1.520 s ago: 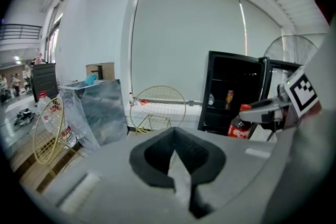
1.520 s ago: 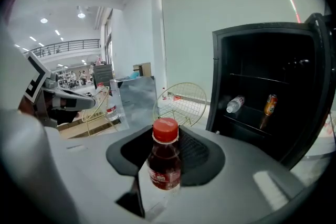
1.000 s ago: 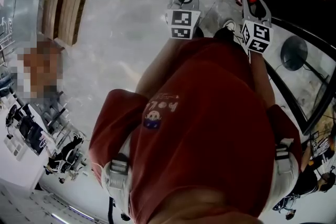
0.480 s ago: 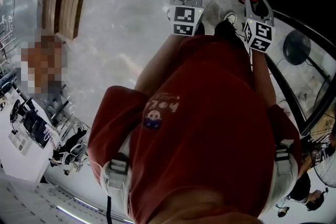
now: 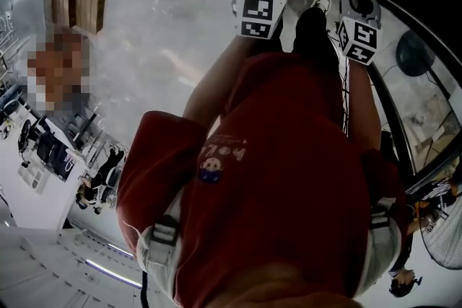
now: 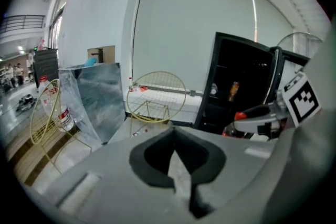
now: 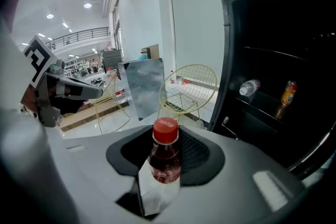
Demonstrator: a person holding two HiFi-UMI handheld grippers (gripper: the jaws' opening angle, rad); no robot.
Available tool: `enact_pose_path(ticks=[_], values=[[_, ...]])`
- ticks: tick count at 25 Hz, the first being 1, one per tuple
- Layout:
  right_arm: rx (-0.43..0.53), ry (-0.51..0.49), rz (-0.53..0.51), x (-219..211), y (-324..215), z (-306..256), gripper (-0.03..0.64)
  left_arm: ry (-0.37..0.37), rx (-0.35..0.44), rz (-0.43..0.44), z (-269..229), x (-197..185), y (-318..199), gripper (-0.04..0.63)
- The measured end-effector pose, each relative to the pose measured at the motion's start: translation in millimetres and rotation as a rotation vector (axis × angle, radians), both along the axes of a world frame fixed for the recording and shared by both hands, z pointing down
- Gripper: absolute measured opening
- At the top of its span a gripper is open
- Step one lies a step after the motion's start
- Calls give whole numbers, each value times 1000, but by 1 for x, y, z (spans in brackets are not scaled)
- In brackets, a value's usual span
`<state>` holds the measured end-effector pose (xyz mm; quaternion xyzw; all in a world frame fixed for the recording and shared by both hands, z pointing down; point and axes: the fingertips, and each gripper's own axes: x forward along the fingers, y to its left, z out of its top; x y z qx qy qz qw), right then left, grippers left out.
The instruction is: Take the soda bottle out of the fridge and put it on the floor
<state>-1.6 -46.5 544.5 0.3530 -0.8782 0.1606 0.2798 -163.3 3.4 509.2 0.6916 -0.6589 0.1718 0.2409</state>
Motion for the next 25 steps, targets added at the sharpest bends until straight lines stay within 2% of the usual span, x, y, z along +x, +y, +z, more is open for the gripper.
enact_pose_path(ticks=[7, 13, 20, 25], values=[[-72, 46, -33, -9, 13, 82, 146, 23, -62, 0, 76, -2, -1, -2], [-91, 99, -89, -21, 17, 157, 144, 38, -105, 8, 144, -8, -6, -2], [-99, 123, -81, -28, -1, 268, 141, 37, -142, -42, 260, -22, -15, -1], [-101, 169, -95, -25, -8, 345, 138, 47, -144, -5, 333, -14, -28, -1]])
